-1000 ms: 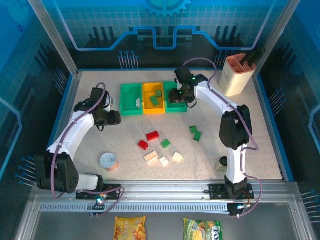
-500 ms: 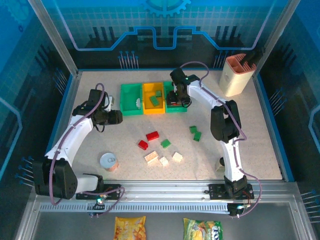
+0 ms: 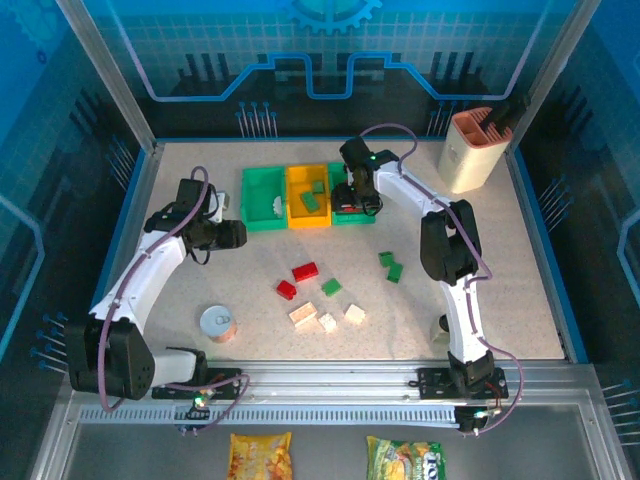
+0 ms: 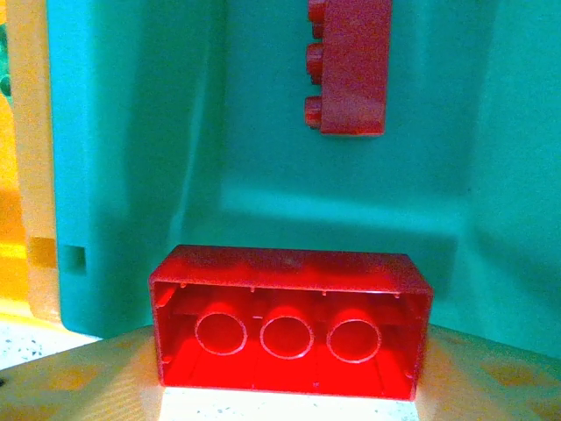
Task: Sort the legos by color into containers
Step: Place the lego in the container, then pick up the lego from the middle-left of the table.
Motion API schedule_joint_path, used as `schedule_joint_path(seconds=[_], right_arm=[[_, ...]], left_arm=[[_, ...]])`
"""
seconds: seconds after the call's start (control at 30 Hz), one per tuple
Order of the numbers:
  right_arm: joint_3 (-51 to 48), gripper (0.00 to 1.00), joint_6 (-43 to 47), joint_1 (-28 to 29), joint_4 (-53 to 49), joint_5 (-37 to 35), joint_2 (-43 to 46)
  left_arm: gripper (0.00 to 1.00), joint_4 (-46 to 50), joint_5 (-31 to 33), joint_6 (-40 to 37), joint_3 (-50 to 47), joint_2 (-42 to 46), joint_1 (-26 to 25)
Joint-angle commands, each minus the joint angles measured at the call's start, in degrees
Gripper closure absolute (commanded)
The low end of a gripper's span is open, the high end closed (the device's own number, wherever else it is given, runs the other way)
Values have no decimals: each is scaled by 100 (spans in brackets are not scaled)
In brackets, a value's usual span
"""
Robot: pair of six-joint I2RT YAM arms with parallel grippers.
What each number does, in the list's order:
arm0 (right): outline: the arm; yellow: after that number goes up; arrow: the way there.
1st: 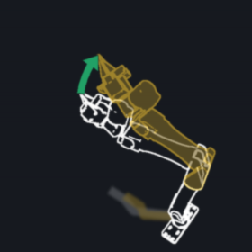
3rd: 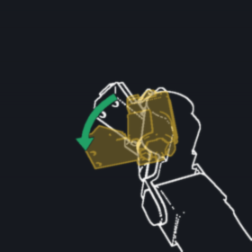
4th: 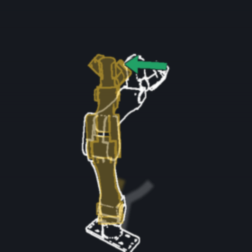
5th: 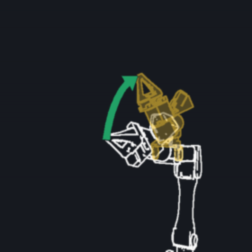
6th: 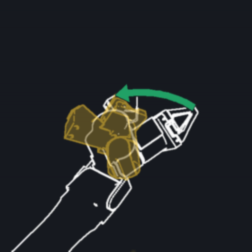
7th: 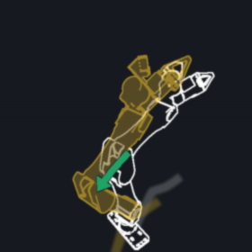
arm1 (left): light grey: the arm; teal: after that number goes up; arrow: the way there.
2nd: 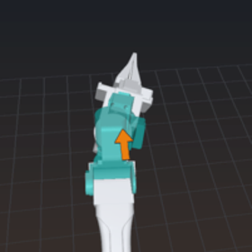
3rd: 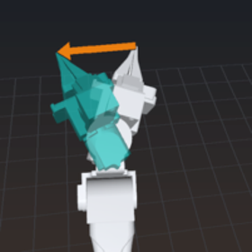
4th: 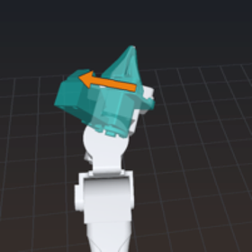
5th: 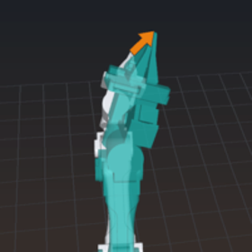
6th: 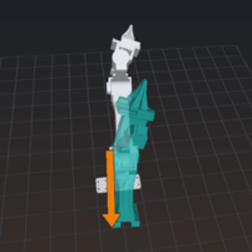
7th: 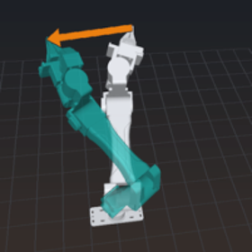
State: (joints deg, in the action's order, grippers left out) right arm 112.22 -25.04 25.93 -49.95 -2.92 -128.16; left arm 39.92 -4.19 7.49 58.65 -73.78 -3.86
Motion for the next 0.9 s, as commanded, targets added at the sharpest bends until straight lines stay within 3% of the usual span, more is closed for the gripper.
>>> schedule_joint_path(seconds=[0.0, 0.4, 0.87], right_arm=[[-57, 28, -58, 12, -165, -92, 362], [-330, 25, -25, 9, -173, -147, 860], [-1854, 25, 44, -59, 176, -208, 2155]], left_arm=[[43, -24, -225, -37, 30, -62, -65], [42, 688, -19, 135, 756, -445, -858], [40, 964, 338, 1444, 1278, -1547, -2410]])
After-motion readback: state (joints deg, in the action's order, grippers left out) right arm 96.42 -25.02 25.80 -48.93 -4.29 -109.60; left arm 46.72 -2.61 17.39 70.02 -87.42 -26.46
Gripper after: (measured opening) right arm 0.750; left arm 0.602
